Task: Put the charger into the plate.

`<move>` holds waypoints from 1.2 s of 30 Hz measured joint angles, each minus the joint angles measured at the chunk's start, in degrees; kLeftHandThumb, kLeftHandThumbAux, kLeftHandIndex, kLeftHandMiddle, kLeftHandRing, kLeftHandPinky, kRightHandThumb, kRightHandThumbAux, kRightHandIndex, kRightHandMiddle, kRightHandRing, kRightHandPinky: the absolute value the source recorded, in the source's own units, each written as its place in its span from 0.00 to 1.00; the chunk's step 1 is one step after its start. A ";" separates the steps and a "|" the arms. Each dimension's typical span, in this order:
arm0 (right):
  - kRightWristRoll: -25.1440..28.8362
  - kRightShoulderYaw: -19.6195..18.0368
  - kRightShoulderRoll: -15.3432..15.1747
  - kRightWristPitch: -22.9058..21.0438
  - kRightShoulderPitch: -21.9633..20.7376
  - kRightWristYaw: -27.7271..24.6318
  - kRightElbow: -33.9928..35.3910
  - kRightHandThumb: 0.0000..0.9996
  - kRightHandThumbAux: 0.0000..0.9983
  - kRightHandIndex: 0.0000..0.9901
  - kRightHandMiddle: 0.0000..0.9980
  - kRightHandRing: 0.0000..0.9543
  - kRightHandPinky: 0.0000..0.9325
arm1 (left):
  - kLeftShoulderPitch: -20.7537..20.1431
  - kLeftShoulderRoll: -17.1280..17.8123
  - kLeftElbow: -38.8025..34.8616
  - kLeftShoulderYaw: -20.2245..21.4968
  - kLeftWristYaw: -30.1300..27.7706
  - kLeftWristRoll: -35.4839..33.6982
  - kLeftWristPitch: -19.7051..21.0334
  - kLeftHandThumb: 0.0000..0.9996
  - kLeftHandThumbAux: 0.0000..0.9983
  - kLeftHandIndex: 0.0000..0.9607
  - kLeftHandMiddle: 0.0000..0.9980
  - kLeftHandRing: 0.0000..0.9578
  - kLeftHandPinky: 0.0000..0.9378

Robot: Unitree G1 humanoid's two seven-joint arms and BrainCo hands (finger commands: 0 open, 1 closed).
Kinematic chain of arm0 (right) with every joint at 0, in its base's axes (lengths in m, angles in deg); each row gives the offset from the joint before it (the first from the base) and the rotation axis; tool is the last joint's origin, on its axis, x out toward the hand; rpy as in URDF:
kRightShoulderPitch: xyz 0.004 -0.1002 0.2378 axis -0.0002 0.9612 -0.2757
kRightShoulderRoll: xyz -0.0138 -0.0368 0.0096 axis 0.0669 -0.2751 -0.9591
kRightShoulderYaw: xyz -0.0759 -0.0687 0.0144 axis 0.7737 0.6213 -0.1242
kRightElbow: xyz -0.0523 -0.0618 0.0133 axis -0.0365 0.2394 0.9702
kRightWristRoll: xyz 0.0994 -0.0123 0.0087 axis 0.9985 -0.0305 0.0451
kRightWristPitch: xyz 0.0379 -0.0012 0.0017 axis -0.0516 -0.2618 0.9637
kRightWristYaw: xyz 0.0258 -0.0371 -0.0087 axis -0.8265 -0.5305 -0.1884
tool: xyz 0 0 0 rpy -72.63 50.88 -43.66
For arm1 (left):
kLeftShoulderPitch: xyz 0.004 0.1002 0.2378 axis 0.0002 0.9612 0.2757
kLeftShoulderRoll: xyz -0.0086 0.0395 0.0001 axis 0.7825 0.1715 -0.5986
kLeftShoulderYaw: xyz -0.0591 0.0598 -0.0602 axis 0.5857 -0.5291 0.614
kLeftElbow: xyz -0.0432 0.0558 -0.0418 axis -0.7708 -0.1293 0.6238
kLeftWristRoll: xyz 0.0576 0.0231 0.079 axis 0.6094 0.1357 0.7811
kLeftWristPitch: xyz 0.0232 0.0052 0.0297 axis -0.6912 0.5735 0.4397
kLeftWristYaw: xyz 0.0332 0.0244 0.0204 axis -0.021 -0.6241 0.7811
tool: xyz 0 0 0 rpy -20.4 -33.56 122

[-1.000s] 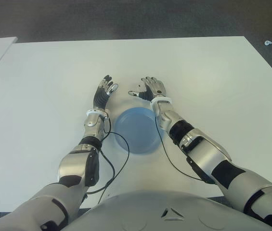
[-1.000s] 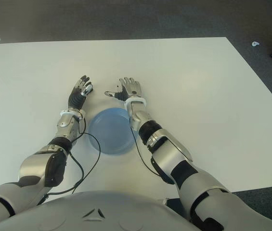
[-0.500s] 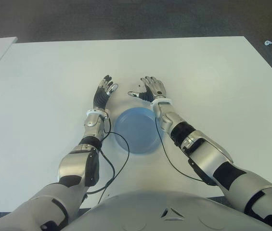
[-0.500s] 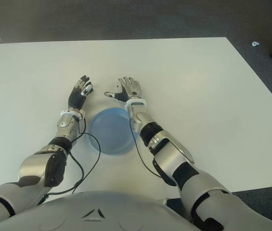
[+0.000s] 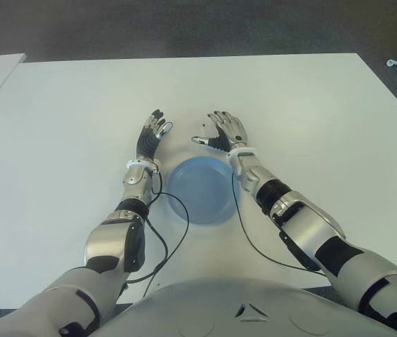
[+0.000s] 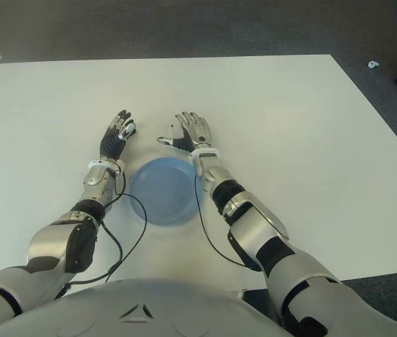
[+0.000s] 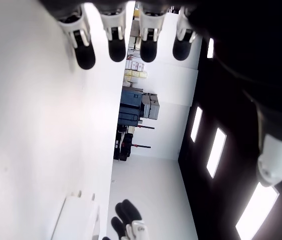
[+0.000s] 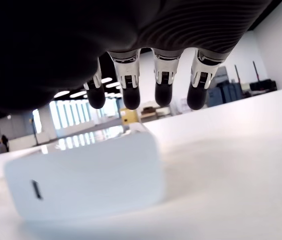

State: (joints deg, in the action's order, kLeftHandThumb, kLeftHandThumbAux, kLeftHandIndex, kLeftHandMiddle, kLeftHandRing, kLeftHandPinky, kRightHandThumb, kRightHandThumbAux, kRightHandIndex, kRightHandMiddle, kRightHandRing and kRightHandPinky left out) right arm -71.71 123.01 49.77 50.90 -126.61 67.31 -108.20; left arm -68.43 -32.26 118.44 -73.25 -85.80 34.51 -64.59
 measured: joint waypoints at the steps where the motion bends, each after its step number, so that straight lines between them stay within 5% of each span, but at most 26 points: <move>1: 0.00 -0.12 -0.37 0.46 0.00 0.37 -0.67 0.29 0.15 0.00 0.00 0.00 0.00 | 0.01 0.00 0.00 0.00 0.00 0.01 -0.03 0.02 0.60 0.02 0.07 0.08 0.12; 36: -0.39 -0.29 -5.25 10.79 -1.22 0.92 -10.44 0.33 0.18 0.00 0.00 0.00 0.00 | 0.55 0.19 -0.33 -0.06 -0.37 0.04 -0.45 0.00 0.60 0.02 0.07 0.08 0.11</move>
State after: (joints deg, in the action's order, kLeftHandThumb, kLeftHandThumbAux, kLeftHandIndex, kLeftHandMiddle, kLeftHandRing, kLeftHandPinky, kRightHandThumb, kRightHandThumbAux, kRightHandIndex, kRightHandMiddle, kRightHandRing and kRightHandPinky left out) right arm -72.10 122.72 44.53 61.70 -127.83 68.23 -118.63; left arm -67.87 -32.07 118.12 -73.31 -86.18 34.54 -65.04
